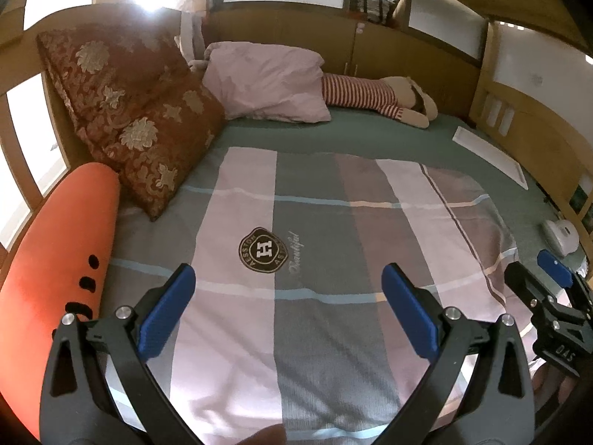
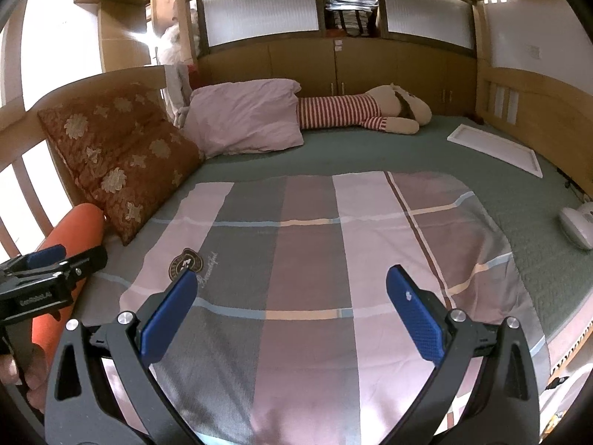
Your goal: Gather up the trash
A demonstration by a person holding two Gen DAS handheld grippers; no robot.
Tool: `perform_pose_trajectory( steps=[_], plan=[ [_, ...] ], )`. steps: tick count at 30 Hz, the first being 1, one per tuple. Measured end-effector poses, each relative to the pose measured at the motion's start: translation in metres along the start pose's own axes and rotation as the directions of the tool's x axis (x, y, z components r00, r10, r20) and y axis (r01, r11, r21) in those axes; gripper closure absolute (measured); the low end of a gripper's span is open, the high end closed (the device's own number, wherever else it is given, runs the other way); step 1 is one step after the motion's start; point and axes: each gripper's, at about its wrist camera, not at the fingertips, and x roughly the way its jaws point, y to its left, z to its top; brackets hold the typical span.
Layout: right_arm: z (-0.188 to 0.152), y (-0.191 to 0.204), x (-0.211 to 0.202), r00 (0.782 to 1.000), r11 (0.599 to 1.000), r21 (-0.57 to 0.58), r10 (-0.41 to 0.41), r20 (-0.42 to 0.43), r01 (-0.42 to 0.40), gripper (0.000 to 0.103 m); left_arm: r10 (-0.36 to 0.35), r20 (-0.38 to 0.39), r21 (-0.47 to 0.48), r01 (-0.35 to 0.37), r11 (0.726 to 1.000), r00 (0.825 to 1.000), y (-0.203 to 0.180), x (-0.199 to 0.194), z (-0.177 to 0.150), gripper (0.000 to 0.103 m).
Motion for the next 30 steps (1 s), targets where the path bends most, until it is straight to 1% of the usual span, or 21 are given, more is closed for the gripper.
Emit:
perform_pose_trajectory(
  steps=[4, 9, 13, 16, 21, 25, 26, 28, 30],
  plan=[
    [0.001, 0.001, -0.002, 1.000, 1.000, -0.003, 0.001, 0.002, -0.001, 0.003, 0.010, -0.001, -0.004, -0.010, 1.000, 1.000, 0.001, 0.000, 0.000, 0.003],
    [0.002, 0.001, -0.001, 1.000, 1.000, -0.001, -0.002, 0.000, 0.002, 0.003, -0.009, 0.010, -0.012, 0.009, 1.000, 1.000, 0.003, -0.003, 0.003, 0.003],
    [0.002, 0.001, -0.001, 1.000, 1.000, 0.000, 0.000, 0.003, 0.000, 0.003, -0.020, 0.001, -0.010, 0.020, 1.000, 1.000, 0.002, -0.003, 0.003, 0.003],
    [0.002, 0.000, -0.001, 1.000, 1.000, 0.002, 0.001, 0.004, -0.001, 0.003, -0.046, -0.010, -0.010, 0.046, 0.999, 0.999, 0.000, -0.004, 0.005, 0.003],
    [0.004, -0.001, -0.002, 1.000, 1.000, 0.002, -0.002, 0.007, 0.002, 0.003, -0.053, 0.025, -0.024, 0.054, 0.998, 0.998, -0.001, -0.011, 0.006, 0.003],
    [0.004, -0.001, -0.002, 1.000, 1.000, 0.002, -0.002, 0.008, 0.002, 0.003, -0.068, 0.028, -0.042, 0.069, 0.997, 0.997, 0.000, -0.012, 0.008, 0.003],
    [0.004, -0.001, -0.002, 1.000, 1.000, 0.003, -0.002, 0.008, 0.002, 0.003, -0.067, 0.021, -0.041, 0.068, 0.997, 0.998, 0.000, -0.011, 0.008, 0.003],
    [0.004, -0.001, -0.002, 1.000, 1.000, 0.002, -0.001, 0.009, 0.001, 0.003, -0.040, 0.020, -0.042, 0.041, 0.998, 0.999, -0.002, -0.009, 0.008, 0.003],
    [0.004, -0.001, -0.002, 1.000, 1.000, 0.002, -0.002, 0.008, 0.002, 0.003, -0.026, 0.021, -0.022, 0.027, 0.999, 0.999, -0.007, -0.008, 0.006, 0.003]
  ],
)
